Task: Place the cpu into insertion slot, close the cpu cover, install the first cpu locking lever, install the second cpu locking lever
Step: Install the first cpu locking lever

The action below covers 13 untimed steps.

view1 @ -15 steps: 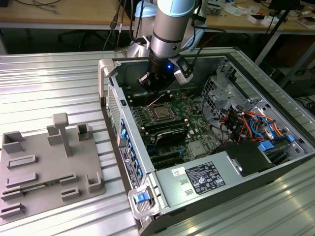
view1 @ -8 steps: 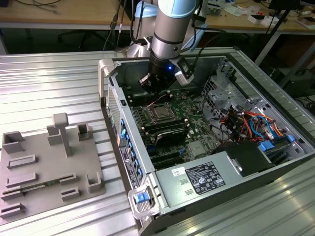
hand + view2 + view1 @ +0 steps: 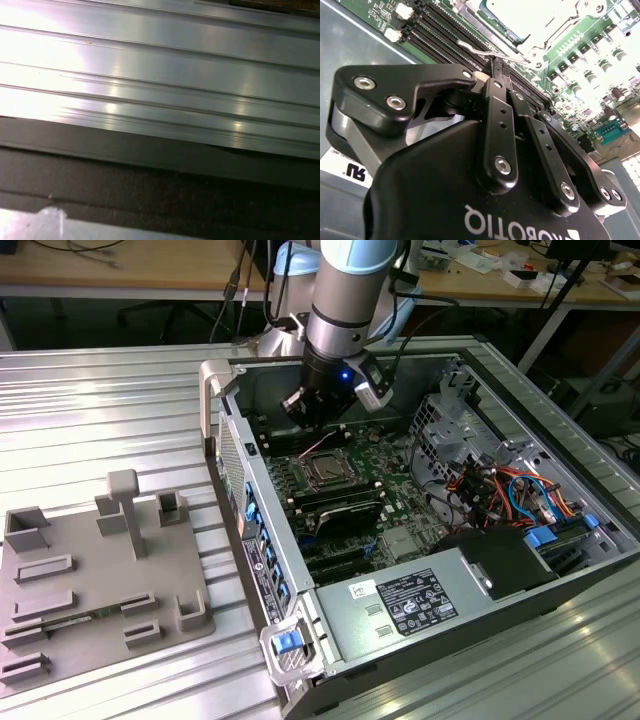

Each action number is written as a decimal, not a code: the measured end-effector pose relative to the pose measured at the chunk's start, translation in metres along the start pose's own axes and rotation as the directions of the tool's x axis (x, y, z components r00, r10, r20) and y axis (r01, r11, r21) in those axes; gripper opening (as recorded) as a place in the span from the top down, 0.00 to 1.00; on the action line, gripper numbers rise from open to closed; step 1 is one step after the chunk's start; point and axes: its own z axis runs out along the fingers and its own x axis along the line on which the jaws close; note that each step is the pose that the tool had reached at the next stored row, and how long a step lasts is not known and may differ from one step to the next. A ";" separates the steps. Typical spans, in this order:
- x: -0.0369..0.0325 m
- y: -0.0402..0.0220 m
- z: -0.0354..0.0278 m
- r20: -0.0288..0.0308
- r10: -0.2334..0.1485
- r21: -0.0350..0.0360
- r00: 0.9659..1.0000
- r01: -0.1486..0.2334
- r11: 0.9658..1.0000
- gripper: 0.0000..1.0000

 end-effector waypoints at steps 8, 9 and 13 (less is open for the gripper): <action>-0.0030 -0.0032 0.0004 -0.001 0.000 0.000 1.000 0.000 1.000 0.89; -0.0028 -0.0040 0.0003 -0.001 0.000 0.000 1.000 0.000 1.000 0.89; -0.0026 -0.0052 0.0003 0.000 0.000 0.000 1.000 0.000 1.000 0.89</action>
